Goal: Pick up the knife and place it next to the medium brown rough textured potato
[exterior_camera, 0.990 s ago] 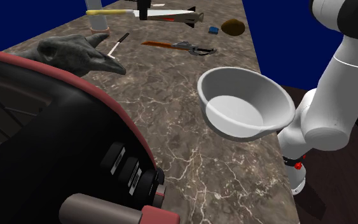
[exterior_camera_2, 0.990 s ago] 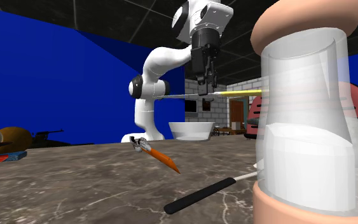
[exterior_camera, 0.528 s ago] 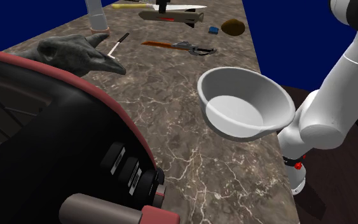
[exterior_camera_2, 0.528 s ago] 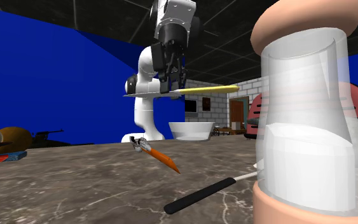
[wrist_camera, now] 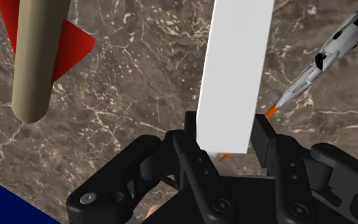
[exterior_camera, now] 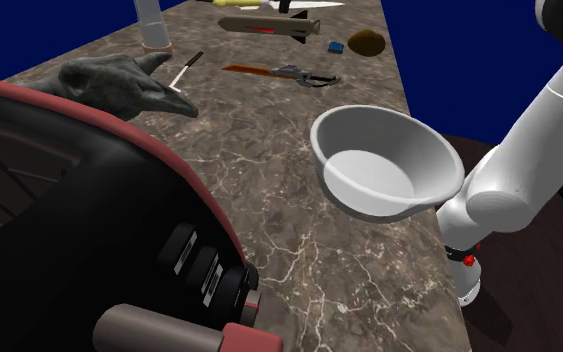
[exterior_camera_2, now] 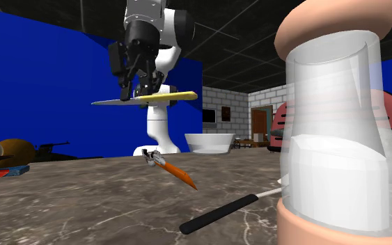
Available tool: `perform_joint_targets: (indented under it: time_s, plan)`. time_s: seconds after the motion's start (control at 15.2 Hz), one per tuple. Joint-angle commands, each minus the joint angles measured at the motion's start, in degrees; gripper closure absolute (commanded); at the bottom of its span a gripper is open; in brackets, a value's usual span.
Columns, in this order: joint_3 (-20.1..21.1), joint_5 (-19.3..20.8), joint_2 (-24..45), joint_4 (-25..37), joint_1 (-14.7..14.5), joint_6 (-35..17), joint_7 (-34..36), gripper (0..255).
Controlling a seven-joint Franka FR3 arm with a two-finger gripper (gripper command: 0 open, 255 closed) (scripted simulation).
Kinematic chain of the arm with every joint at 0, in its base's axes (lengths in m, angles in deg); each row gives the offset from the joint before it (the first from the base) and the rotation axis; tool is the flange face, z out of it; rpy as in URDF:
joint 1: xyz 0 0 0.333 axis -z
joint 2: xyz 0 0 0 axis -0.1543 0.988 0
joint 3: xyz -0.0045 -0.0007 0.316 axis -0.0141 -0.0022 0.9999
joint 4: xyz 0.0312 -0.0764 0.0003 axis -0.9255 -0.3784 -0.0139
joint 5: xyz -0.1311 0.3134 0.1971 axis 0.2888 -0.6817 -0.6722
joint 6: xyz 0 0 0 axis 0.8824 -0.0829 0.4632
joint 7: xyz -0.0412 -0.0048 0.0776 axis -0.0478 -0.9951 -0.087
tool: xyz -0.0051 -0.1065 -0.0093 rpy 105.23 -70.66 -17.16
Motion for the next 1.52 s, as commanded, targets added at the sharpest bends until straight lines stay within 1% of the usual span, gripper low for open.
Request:
perform_joint_targets:
  time_s: [0.0, 0.4, 0.86, 1.45]
  plan:
    - [-1.18, -0.52, 0.38, 0.60, 1.41, 0.06, -2.66, 255]
    - [-4.83, -2.27, 2.74, 3.64, 6.07, 0.38, -10.91, 255]
    - [-4.89, -2.41, 0.32, -5.15, 6.17, -5.99, -10.84, 255]
    - [-4.93, -2.47, -1.39, -14.35, 6.24, -13.48, -10.73, 255]
